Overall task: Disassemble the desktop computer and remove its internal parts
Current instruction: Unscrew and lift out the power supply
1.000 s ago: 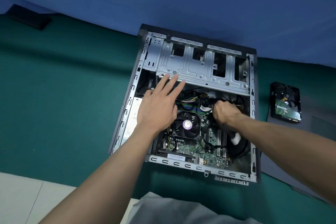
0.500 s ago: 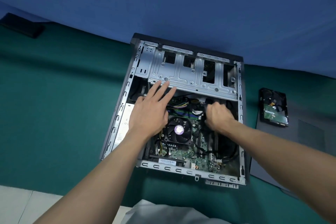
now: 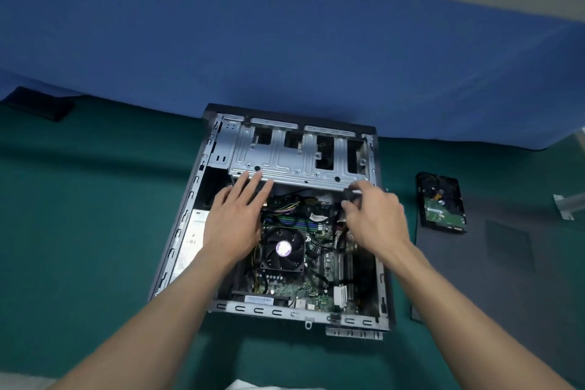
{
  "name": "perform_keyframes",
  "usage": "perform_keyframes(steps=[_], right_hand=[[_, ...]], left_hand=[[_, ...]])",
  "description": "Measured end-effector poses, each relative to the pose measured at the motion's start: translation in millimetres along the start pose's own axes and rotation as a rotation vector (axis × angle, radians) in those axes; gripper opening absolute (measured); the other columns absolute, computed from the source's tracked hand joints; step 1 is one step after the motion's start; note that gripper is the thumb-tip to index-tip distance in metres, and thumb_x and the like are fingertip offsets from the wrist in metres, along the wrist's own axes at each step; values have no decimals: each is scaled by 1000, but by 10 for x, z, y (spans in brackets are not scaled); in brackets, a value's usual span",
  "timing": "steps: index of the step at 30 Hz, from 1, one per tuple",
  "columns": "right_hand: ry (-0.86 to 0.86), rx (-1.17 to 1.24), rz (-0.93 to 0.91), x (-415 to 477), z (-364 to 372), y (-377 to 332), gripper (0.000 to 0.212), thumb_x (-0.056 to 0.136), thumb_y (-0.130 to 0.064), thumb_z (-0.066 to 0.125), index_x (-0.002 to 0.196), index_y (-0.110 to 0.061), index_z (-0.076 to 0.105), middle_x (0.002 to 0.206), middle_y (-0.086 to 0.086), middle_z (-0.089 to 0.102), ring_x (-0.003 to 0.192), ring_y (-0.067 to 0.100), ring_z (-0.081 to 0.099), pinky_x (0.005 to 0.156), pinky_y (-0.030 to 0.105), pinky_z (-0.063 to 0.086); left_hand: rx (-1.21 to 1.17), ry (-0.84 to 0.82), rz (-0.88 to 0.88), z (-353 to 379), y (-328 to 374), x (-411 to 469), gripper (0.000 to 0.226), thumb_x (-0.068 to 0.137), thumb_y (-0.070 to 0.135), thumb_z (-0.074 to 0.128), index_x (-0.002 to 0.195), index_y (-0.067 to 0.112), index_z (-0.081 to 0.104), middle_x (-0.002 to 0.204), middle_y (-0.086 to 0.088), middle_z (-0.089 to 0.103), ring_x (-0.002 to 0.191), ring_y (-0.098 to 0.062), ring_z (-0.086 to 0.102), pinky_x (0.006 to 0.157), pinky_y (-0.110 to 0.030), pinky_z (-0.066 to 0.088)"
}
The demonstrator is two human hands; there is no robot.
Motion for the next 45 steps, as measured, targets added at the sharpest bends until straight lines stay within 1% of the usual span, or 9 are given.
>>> perform_keyframes(steps=[4, 11, 16, 21, 24, 28, 34, 40, 45], right_hand=[[66, 403, 15, 55, -383, 182, 19, 89, -24, 64, 107, -26, 61, 61, -7, 63, 64, 9, 61, 65, 27, 42], [178, 1167, 107, 50, -814, 930, 17, 94, 2, 53, 102, -11, 60, 63, 4, 64, 54, 17, 61, 49, 23, 49], [350, 1580, 255, -6, -936, 1590, 22, 95, 7, 44, 89, -11, 54, 68, 9, 63, 58, 20, 62, 56, 26, 54], [529, 1746, 418, 28, -759, 2120, 24, 95, 12, 39, 86, -9, 47, 81, 16, 60, 74, 26, 65, 74, 30, 58], [605, 1683, 520, 88, -576, 2402, 25, 89, 17, 48, 81, -6, 51, 90, 16, 60, 92, 29, 64, 86, 29, 55], [473, 1312, 732, 157, -160, 2708, 17, 82, 9, 66, 82, -7, 61, 102, 16, 65, 102, 27, 64, 97, 36, 50], [255, 884, 893, 108, 258, 2833, 14, 85, -4, 63, 96, -13, 66, 103, 10, 67, 85, 21, 56, 77, 32, 45], [265, 386, 733, 150, -15, 2468, 20, 86, -12, 55, 101, -13, 69, 113, 17, 61, 111, 39, 46, 93, 47, 43], [498, 343, 12, 51, -275, 1292, 17, 84, -5, 55, 94, -2, 68, 96, 13, 65, 96, 30, 52, 88, 35, 38]], left_hand=[[-72, -4, -57, -61, 252, 67, 80, 92, 28, 57, 155, 16, 10, 163, -6, 8, 150, -22, 1, 119, -38, 4], [-133, -130, -38, -64, 879, 297, 80, 95, 27, 54, 155, 14, 3, 163, -6, -2, 150, -22, -8, 118, -34, -7], [-100, -173, -19, -91, 1047, 423, 77, 95, 24, 52, 155, 14, 5, 163, -6, 2, 150, -23, -4, 122, -37, 1], [-71, -229, 2, -95, 1301, 513, 79, 96, 31, 51, 156, 17, 2, 163, -11, 2, 150, -30, -2, 121, -39, 5], [-100, -244, -34, -86, 1348, 553, 78, 97, 32, 52, 156, 18, 2, 163, -11, 1, 150, -29, -4, 121, -39, 5], [-111, -255, -38, -59, 1313, 546, 80, 97, 32, 53, 156, 22, 0, 163, -7, -3, 150, -25, -8, 120, -36, 3], [-110, -252, 3, -43, 1208, 531, 78, 98, 35, 51, 156, 30, -2, 163, 0, -4, 149, -18, -9, 120, -35, -1], [-23, -111, -35, -70, 690, 260, 66, 102, 47, 34, 150, 38, -10, 161, 7, -8, 147, -12, -14, 118, -34, -11], [44, -55, -95, -84, 141, 75, 63, 100, 52, 25, 152, 34, -7, 161, 6, -3, 148, -12, -9, 120, -35, -7]])
Point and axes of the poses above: each hand's wrist, its own x-axis towards the middle knuckle, its own z-axis out of the palm, y = z × x, the point moved 5 cm from there along x, towards the middle knuckle
